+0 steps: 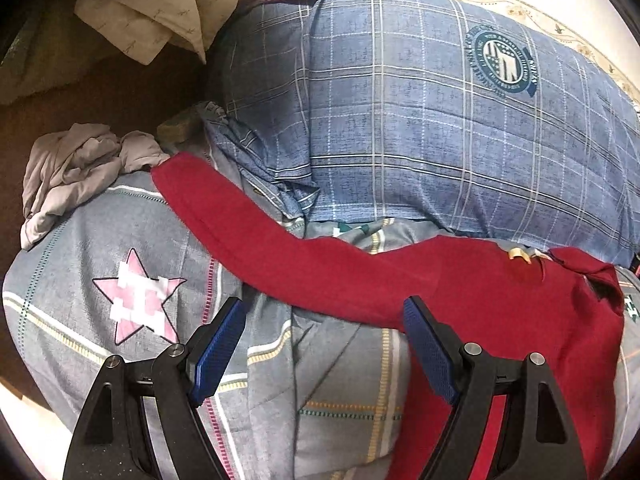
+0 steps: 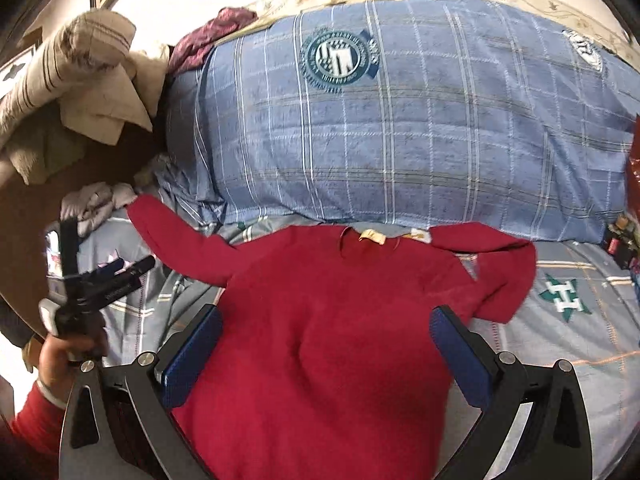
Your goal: Fold small clothes
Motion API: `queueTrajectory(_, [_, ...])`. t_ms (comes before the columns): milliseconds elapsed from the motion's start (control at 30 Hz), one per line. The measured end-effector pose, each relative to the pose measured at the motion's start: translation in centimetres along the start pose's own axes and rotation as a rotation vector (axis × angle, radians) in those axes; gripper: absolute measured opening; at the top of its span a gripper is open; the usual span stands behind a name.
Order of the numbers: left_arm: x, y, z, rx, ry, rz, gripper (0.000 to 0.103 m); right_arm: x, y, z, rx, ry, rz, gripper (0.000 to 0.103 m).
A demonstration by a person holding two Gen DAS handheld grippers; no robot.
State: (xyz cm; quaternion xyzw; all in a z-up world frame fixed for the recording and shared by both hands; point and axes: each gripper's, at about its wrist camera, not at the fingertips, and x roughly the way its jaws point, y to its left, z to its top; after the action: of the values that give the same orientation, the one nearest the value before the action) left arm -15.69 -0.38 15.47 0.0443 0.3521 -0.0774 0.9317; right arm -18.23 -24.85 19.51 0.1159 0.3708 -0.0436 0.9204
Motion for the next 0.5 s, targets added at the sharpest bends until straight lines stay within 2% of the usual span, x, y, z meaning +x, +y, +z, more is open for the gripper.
queueTrajectory(133, [1.4,0.3,0.2,-0.012,0.016,0.018,0.081,3.5,0.9,-1.0,0.02,0.044,0.016,0.103])
queueTrajectory(500, [6.4,0.8,0.8,-0.055,0.076,0.056,0.081,10.5,2.6,-2.0,-0.003,0.082,0.0,0.102])
